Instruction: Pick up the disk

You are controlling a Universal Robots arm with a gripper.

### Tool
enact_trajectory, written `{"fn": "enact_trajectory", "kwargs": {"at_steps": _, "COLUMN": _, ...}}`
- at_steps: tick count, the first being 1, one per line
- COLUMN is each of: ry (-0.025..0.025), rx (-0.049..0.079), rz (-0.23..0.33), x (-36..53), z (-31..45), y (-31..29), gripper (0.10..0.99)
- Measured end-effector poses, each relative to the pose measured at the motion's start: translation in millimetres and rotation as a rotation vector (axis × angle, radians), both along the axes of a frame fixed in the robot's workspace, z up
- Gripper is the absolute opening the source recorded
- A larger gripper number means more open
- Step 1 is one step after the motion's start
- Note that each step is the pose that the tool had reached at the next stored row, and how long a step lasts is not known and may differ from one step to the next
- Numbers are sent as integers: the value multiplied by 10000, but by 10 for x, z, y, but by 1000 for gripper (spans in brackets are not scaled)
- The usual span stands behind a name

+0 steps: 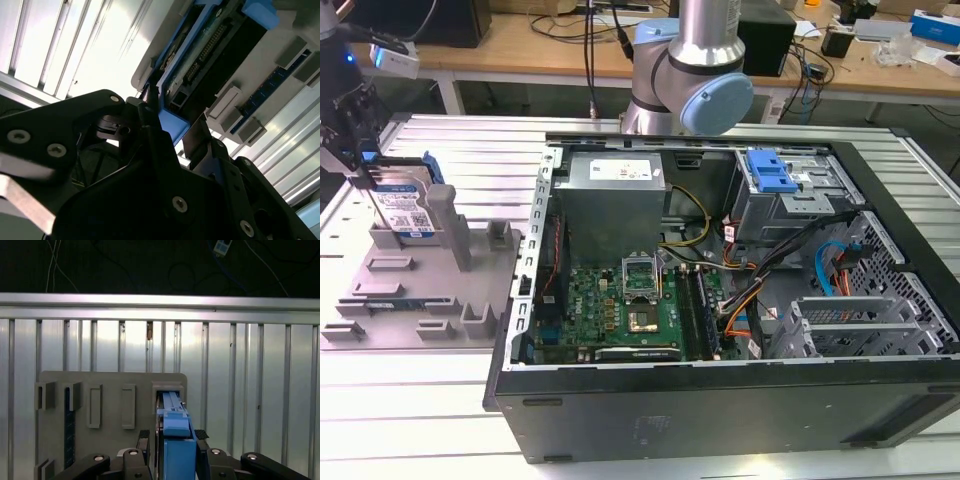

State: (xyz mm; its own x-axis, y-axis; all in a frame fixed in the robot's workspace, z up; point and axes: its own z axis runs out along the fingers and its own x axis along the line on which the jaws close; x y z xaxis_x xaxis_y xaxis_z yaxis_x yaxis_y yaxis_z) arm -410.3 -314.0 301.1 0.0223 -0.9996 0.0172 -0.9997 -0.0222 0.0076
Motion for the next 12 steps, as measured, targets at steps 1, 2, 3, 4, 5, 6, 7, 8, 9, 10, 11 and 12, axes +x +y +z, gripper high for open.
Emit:
{"fn": "enact_trajectory", "kwargs": {"at_steps": 1, "ry": 0, "rx": 0, "rz": 0, "x": 0, "z": -1, "y": 0, "gripper": 455}}
{"fn": "enact_trajectory", "kwargs": {"at_steps": 2, "ry": 0, "rx": 0, "rz": 0, "x": 0, "z": -2, "y": 0, "gripper": 455}}
{"fn": "enact_trajectory", "kwargs": {"at_steps": 3, "ry": 0, "rx": 0, "rz": 0, "x": 0, "z": -2, "y": 0, "gripper": 455}}
{"fn": "enact_trajectory", "kwargs": {"at_steps": 4, "ry": 0, "rx": 0, "rz": 0, "x": -1, "z": -3, "y": 0, "gripper": 455}}
{"fn": "enact_trajectory", "kwargs": {"at_steps": 5, "ry": 0, "rx": 0, "rz": 1, "x": -1, "z": -4, "y": 0, "gripper": 455}}
{"fn": "enact_trajectory", "kwargs": {"at_steps": 6, "ry": 0, "rx": 1, "rz": 0, "x": -2, "z": -5, "y": 0, "gripper": 455}}
{"fn": "enact_trajectory", "kwargs": {"at_steps": 7, "ry": 0, "rx": 0, "rz": 0, "x": -2, "z": -5, "y": 0, "gripper": 455}}
{"fn": "enact_trajectory", "kwargs": {"at_steps": 8, "ry": -1, "rx": 0, "rz": 0, "x": -2, "z": -6, "y": 0, "gripper": 455}}
{"fn": "enact_trajectory", "kwargs": {"at_steps": 9, "ry": -1, "rx": 0, "rz": -1, "x": -3, "z": -6, "y": 0, "gripper": 455}}
{"fn": "enact_trajectory", "kwargs": {"at_steps": 10, "ry": 0, "rx": -1, "rz": 0, "x": -3, "z": -7, "y": 0, "gripper": 373}}
{"fn": "enact_trajectory", "kwargs": {"at_steps": 11, "ry": 0, "rx": 0, "rz": 0, "x": -3, "z": -8, "y": 0, "gripper": 373}}
{"fn": "enact_trajectory", "kwargs": {"at_steps": 12, "ry": -1, "rx": 0, "rz": 0, "x": -3, "z": -8, "y": 0, "gripper": 373}}
